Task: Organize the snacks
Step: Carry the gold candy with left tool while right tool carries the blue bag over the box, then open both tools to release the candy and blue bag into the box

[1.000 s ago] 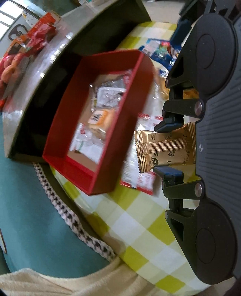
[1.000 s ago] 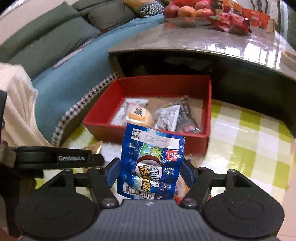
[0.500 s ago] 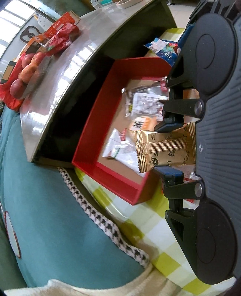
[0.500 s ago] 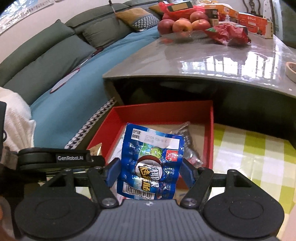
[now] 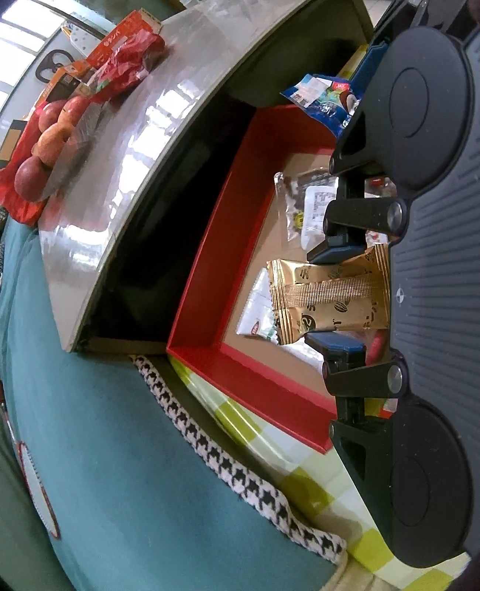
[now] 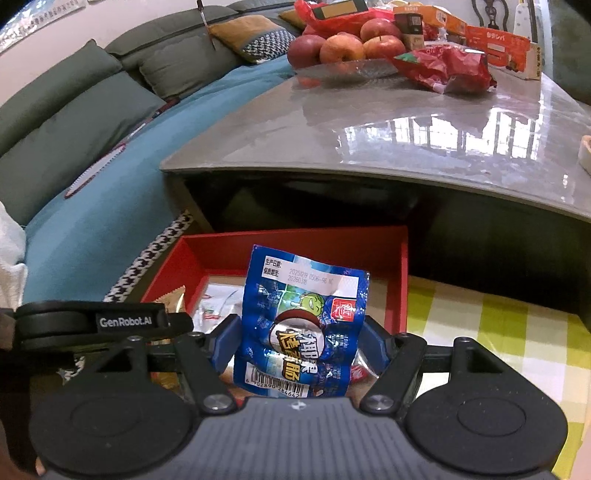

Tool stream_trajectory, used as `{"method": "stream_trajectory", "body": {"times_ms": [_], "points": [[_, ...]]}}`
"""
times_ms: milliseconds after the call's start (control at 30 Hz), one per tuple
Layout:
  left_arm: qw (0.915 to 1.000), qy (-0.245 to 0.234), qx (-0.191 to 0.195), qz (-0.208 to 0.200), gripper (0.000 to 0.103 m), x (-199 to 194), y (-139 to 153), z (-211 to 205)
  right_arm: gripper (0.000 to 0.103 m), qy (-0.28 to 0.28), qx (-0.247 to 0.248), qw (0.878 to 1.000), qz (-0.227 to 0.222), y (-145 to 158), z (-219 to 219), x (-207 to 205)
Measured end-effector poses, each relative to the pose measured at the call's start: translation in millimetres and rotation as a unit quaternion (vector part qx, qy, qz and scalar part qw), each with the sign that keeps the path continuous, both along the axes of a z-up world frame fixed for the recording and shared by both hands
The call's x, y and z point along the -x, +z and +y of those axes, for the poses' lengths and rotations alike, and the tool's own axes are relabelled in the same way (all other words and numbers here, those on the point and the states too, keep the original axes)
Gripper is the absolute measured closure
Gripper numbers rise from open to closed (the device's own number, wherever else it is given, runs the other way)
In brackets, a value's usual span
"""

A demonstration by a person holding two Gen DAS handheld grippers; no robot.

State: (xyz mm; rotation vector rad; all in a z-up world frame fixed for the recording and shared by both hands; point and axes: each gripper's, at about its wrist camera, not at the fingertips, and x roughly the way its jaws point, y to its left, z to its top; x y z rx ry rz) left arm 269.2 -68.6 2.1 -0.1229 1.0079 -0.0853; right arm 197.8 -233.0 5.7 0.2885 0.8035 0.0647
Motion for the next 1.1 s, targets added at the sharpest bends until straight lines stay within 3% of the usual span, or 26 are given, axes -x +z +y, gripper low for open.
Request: {"method": "stream_trajectory", "body": {"times_ms": [667, 1100], "points": [[0.9995, 0.002, -0.029, 0.014, 0.054, -29, -27, -5, 0.028, 0.003, 0.034, 0.999, 0.018, -34, 2, -33], [0.9997, 0.005, -0.022, 0.013, 0.039, -29, -22, -1, 0.028, 0.002, 0.026, 1.0, 0.007, -32, -3, -33]]}}
